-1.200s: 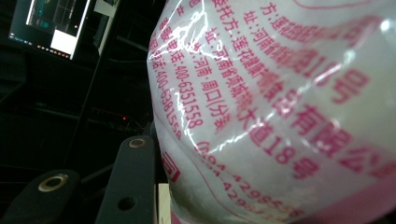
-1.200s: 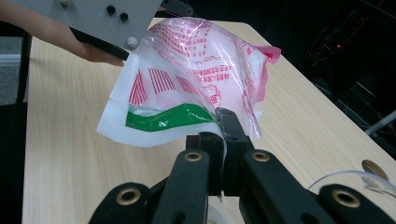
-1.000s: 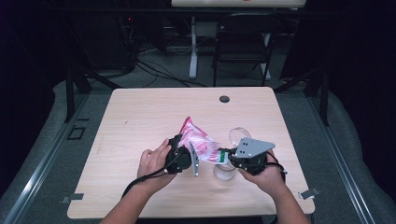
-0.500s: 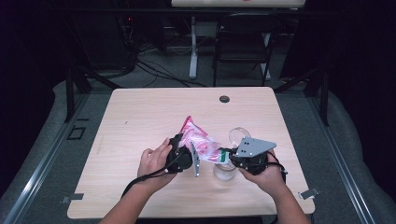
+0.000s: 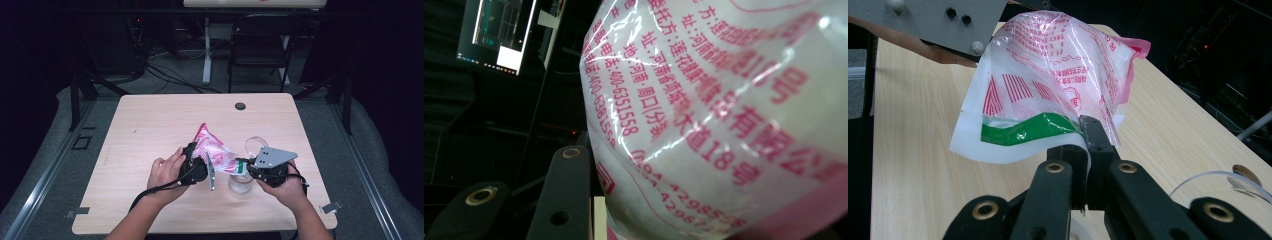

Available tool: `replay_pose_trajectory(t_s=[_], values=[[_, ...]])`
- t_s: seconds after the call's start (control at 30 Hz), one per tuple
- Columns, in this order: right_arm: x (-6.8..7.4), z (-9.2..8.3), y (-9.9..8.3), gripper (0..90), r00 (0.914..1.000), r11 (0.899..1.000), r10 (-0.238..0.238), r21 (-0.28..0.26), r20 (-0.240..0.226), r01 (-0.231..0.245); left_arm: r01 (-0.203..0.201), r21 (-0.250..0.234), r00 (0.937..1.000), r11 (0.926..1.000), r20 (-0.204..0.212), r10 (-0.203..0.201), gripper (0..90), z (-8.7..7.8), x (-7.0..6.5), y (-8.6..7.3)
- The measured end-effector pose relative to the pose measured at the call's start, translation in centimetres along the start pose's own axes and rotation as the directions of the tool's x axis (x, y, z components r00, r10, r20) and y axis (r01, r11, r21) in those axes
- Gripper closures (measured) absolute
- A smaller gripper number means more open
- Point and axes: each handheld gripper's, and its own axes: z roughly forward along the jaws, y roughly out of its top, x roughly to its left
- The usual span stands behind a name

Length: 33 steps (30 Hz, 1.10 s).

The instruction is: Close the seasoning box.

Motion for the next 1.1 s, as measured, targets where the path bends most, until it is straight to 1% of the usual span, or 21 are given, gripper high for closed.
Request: replay_pose_trajectory(t_s=[0.03,0.1,0.23,0.27,0.33,0.37,0.4,0.57,0.67,0.83,0.97,1.1], values=[[0.0,0.0,0.0,90.0,1.0000,1.000,0.000,0.001,0.000,0.000,0.004,-0.001,1.0000,1.0000,0.002,-0.004,60.8,0.0,-0.1,0.1],[-0.1,-0.1,-0.1,90.0,1.0000,1.000,-0.001,0.003,0.001,0.001,-0.006,-0.003,1.0000,1.0000,-0.003,0.006,60.8,0.0,-0.1,0.2],[-0.2,-0.3,-0.3,90.0,1.0000,1.000,0.004,0.000,0.006,-0.004,-0.009,-0.009,0.9999,0.9999,-0.010,0.009,60.8,0.1,-0.1,0.5],[-0.3,-0.4,-0.3,90.0,0.9999,1.000,0.003,0.004,0.010,-0.003,-0.012,-0.003,0.9999,0.9999,-0.012,0.012,60.8,0.0,-0.1,0.6],[-0.3,-0.4,-0.4,90.0,0.9999,1.000,0.005,0.003,0.015,-0.005,-0.020,-0.006,0.9997,0.9998,-0.013,0.020,60.9,0.1,-0.1,0.6],[-0.3,-0.4,-0.5,90.0,0.9999,1.000,0.005,0.006,0.015,-0.005,-0.016,-0.004,0.9998,0.9999,-0.010,0.016,60.8,0.1,-0.2,0.6],[-0.3,-0.4,-0.5,90.0,0.9998,1.000,0.002,0.009,0.017,-0.002,-0.025,-0.002,0.9996,0.9997,-0.011,0.025,60.9,0.1,-0.2,0.7],[-0.4,-0.3,-0.8,90.0,0.9999,1.000,0.007,0.018,0.015,-0.007,-0.039,-0.006,0.9991,0.9992,-0.015,0.039,60.9,0.1,-0.3,0.7],[-0.5,-0.3,-0.8,90.0,0.9999,1.000,0.010,0.014,0.011,-0.011,-0.043,-0.003,0.9989,0.9991,-0.017,0.043,60.9,0.1,-0.2,0.8],[-0.6,-0.4,-1.0,89.9,0.9999,1.000,0.013,0.021,0.006,-0.013,-0.062,-0.002,0.9978,0.9981,-0.025,0.062,61.0,0.1,-0.2,1.0],[-0.7,-0.5,-1.1,89.9,0.9998,1.000,0.019,0.018,0.011,-0.019,-0.068,-0.001,0.9972,0.9977,-0.029,0.068,61.0,0.0,-0.2,1.2],[-0.8,-0.6,-1.2,89.9,0.9997,1.000,0.020,0.020,0.011,-0.020,-0.084,-0.002,0.9958,0.9965,-0.036,0.084,61.0,0.0,-0.2,1.4]])
